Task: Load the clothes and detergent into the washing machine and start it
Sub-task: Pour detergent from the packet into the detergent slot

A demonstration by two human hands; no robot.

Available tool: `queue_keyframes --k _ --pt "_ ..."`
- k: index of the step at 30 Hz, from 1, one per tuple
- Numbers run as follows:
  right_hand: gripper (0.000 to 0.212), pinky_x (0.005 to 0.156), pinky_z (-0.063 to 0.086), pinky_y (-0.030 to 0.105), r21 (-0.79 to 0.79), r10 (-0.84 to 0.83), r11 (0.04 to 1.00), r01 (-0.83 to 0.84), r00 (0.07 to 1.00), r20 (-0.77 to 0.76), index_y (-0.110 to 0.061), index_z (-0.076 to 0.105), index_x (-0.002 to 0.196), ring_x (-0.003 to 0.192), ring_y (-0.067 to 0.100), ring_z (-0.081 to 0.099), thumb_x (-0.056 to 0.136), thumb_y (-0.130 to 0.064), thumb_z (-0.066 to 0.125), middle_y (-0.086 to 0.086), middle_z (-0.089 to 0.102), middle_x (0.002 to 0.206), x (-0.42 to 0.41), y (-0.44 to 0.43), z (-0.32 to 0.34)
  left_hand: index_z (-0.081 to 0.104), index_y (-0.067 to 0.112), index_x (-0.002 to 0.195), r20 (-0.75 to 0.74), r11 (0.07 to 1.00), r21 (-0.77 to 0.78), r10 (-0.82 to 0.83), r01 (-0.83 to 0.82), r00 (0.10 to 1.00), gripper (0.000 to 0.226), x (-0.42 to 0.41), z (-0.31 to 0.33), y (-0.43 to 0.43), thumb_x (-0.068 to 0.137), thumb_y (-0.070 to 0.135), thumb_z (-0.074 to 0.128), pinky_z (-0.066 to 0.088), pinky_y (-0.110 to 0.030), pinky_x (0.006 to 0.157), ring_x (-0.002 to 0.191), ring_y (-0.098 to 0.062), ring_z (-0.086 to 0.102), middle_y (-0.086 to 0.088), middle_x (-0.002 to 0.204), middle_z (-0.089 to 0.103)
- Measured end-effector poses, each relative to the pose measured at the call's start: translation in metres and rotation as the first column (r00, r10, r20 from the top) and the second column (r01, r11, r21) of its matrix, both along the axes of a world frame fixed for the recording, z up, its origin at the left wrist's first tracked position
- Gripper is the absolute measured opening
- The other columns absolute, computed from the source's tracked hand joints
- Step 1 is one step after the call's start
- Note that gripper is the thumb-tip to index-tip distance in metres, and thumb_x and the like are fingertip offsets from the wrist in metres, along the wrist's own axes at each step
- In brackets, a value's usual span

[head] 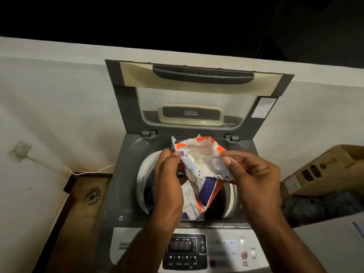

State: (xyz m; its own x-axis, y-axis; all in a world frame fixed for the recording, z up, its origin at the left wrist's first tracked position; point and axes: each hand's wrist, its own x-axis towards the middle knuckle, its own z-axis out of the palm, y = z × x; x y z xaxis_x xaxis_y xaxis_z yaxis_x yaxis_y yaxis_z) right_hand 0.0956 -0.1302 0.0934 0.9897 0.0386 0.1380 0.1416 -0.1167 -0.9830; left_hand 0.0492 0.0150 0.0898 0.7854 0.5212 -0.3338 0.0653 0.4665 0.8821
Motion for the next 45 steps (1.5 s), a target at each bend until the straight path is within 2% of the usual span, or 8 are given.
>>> queue_keyframes --k 4,13,15,19,26,35,41,45 --pt "0.02 0.066 0.059 0.021 0.049 0.001 0.999 -0.002 1.0 0.025 -0.017 0.082 0.09 0.078 0.013 0.077 0.09 0.001 0.074 -0.002 0.081 0.084 -0.004 0.016 0.006 0.07 0.02 0.113 -0.048 0.985 -0.101 0.136 -0.141 0.989 0.042 0.0 -0.006 0.017 0.099 0.052 0.046 0.057 -0.054 0.093 0.105 -0.03 0.071 -0.007 0.109 0.076" --pt "0.016 0.066 0.058 0.019 0.119 0.019 0.992 -0.03 0.996 0.09 -0.008 0.08 0.091 0.078 0.01 0.076 0.089 0.006 0.072 0.001 0.081 0.085 -0.013 0.031 0.022 0.062 0.015 0.118 -0.165 0.914 -0.254 0.281 -0.316 0.946 0.024 0.014 -0.026 0.049 0.095 0.007 0.063 0.064 -0.047 0.067 0.081 -0.025 0.077 -0.008 0.097 0.076" --pt "0.015 0.068 0.06 0.023 0.147 0.022 0.989 -0.032 0.997 0.073 -0.007 0.08 0.092 0.077 0.013 0.076 0.089 0.005 0.072 0.002 0.081 0.084 -0.015 0.032 0.022 0.067 0.006 0.114 -0.167 0.866 -0.422 0.216 -0.268 0.962 0.023 0.017 -0.033 0.051 0.092 0.002 0.065 0.064 -0.041 0.064 0.071 -0.021 0.077 -0.01 0.086 0.078" --pt "0.012 0.07 0.063 0.028 0.137 0.043 0.989 -0.047 0.999 0.03 -0.004 0.08 0.096 0.084 0.021 0.077 0.09 0.002 0.071 0.007 0.081 0.089 -0.021 0.033 0.019 0.073 0.005 0.101 -0.074 0.797 -0.598 0.052 -0.086 0.996 0.013 0.018 -0.037 0.044 0.092 0.009 0.065 0.049 -0.05 0.106 0.109 -0.034 0.068 -0.019 0.11 0.075" --pt "0.014 0.072 0.065 0.036 0.156 0.0 0.988 0.004 1.0 -0.023 -0.009 0.08 0.095 0.084 0.023 0.077 0.09 0.001 0.072 0.006 0.081 0.089 -0.03 0.032 0.011 0.079 0.008 0.109 0.128 0.702 -0.691 -0.114 0.171 0.985 0.05 0.014 -0.04 0.031 0.099 0.048 0.05 0.049 -0.055 0.1 0.103 -0.041 0.071 -0.022 0.117 0.073" --pt "0.014 0.079 0.062 0.021 -0.18 -0.024 0.982 0.048 0.991 0.134 -0.021 0.082 0.105 0.1 0.003 0.073 0.094 -0.018 0.074 -0.021 0.077 0.1 -0.046 0.037 0.005 0.07 0.017 0.123 0.129 0.73 -0.672 -0.052 0.126 0.99 0.059 0.01 -0.049 0.029 0.094 0.063 0.045 0.051 -0.052 0.095 0.107 -0.039 0.068 -0.016 0.116 0.075" --pt "0.017 0.073 0.044 0.011 -0.585 -0.006 0.797 0.152 0.97 0.244 -0.03 0.082 0.105 0.088 0.004 0.053 0.092 -0.037 0.073 -0.023 0.052 0.086 -0.048 0.039 -0.002 0.074 0.019 0.113 0.043 0.779 -0.621 -0.07 0.082 0.997 0.053 0.004 -0.069 0.037 0.093 0.061 0.048 0.056 -0.042 0.079 0.087 -0.03 0.073 -0.012 0.102 0.079" --pt "0.013 0.076 0.06 0.032 -0.525 0.035 0.851 0.008 0.997 0.072 -0.032 0.083 0.099 0.084 0.0 0.068 0.093 -0.027 0.073 -0.02 0.075 0.085 -0.051 0.048 -0.004 0.073 0.016 0.12 -0.009 0.805 -0.59 -0.09 0.067 0.996 0.058 -0.005 -0.085 0.04 0.092 0.062 0.051 0.059 -0.041 0.075 0.091 -0.033 0.075 -0.019 0.113 0.075"
